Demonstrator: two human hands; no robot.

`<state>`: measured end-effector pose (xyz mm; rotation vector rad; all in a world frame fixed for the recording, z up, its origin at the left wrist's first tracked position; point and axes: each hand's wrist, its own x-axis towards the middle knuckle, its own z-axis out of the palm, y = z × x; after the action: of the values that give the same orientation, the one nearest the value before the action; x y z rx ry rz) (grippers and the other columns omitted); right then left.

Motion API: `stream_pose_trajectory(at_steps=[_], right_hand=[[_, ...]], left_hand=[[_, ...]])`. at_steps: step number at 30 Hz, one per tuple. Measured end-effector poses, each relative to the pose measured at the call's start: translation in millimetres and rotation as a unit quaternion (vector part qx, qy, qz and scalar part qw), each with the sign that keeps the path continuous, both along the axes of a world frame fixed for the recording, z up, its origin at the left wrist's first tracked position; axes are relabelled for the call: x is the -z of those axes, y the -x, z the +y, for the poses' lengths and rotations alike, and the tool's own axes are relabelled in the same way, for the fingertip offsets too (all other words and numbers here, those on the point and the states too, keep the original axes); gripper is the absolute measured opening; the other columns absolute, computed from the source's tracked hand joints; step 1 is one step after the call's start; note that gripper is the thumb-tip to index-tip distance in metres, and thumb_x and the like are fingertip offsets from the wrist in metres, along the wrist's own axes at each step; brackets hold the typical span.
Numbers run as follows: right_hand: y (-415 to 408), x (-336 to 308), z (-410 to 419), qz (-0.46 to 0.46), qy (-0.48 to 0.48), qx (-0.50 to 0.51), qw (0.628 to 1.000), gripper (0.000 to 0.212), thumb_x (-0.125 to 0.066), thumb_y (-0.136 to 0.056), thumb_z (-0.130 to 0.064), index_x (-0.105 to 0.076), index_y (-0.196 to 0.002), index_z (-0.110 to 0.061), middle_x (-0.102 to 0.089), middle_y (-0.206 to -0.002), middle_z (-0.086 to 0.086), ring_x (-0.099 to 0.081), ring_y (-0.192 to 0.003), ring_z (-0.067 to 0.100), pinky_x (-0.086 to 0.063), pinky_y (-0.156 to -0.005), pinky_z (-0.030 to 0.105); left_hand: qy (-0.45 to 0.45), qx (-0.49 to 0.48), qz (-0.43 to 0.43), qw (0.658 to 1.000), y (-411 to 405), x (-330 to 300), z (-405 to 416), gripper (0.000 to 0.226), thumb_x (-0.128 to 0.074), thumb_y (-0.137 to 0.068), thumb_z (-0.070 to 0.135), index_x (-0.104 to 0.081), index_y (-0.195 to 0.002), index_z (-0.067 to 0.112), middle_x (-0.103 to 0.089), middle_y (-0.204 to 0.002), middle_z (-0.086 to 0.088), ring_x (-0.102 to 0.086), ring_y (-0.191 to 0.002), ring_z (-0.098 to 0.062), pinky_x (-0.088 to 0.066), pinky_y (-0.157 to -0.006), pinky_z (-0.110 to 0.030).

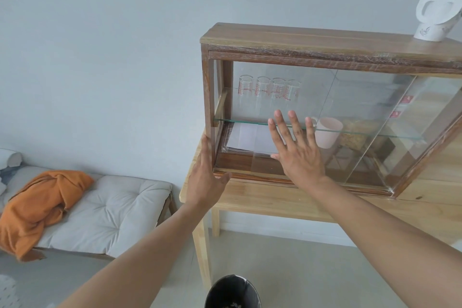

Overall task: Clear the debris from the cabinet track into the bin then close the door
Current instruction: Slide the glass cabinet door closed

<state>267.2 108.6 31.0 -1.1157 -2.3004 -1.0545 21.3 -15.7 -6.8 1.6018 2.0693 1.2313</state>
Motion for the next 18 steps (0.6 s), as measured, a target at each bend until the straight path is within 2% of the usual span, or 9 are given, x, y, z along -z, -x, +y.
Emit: stream_pose_trajectory(at_steps=[3,7,11,14,18], right_hand=[[7,-1,2,-0.02,-0.011,0.006,1.0,0.117,-0.076,-0.095,-0.049,0.002,-0.174,-0.011,0.014,-0.182,0.011,0.026,-0.165,0.038,0.013,-0.133,0.063],[32,-5,1,-0.033,-0.02,-0.012,0.999,0.12,-0.075,-0.095,-0.053,0.005,-0.174,-0.012,0.006,-0.183,0.01,0.016,-0.166,0.036,0.018,-0.132,0.06],[65,-6,-2,-0.04,-0.022,-0.028,0.999,0.12,-0.07,-0.096,-0.056,0.012,-0.173,-0.012,0.001,-0.184,0.009,0.014,-0.166,0.034,0.019,-0.131,0.058],[74,-8,-5,-0.042,-0.015,-0.03,0.999,0.119,-0.067,-0.098,-0.057,0.015,-0.172,-0.012,0.006,-0.183,0.009,0.016,-0.165,0.034,0.018,-0.131,0.058],[75,-10,-7,-0.06,-0.015,-0.012,0.998,0.117,-0.062,-0.099,-0.061,0.014,-0.172,-0.012,0.012,-0.182,0.01,0.016,-0.165,0.035,0.015,-0.129,0.059]], left_hand=[[-0.006,-0.006,-0.006,1.0,-2,0,-1,0.128,-0.085,-0.086,0.031,0.019,-0.158,0.053,-0.036,-0.167,0.008,-0.045,-0.145,-0.029,-0.046,-0.11,-0.052],[-0.01,-0.007,0.006,1.0,0,0,-1,0.129,-0.085,-0.086,0.031,0.02,-0.158,0.053,-0.033,-0.168,0.009,-0.043,-0.147,-0.027,-0.046,-0.111,-0.048],[-0.01,0.003,0.004,1.0,3,1,-2,0.13,-0.085,-0.085,0.029,0.02,-0.158,0.054,-0.029,-0.168,0.014,-0.041,-0.148,-0.025,-0.043,-0.11,-0.045],[-0.013,0.004,-0.006,1.0,3,1,-2,0.128,-0.084,-0.086,0.028,0.018,-0.159,0.053,-0.027,-0.168,0.019,-0.039,-0.149,-0.024,-0.04,-0.109,-0.042],[-0.01,0.001,-0.013,1.0,-1,-1,-1,0.126,-0.083,-0.087,0.027,0.017,-0.16,0.05,-0.03,-0.168,0.014,-0.046,-0.144,-0.025,-0.039,-0.102,-0.034]])
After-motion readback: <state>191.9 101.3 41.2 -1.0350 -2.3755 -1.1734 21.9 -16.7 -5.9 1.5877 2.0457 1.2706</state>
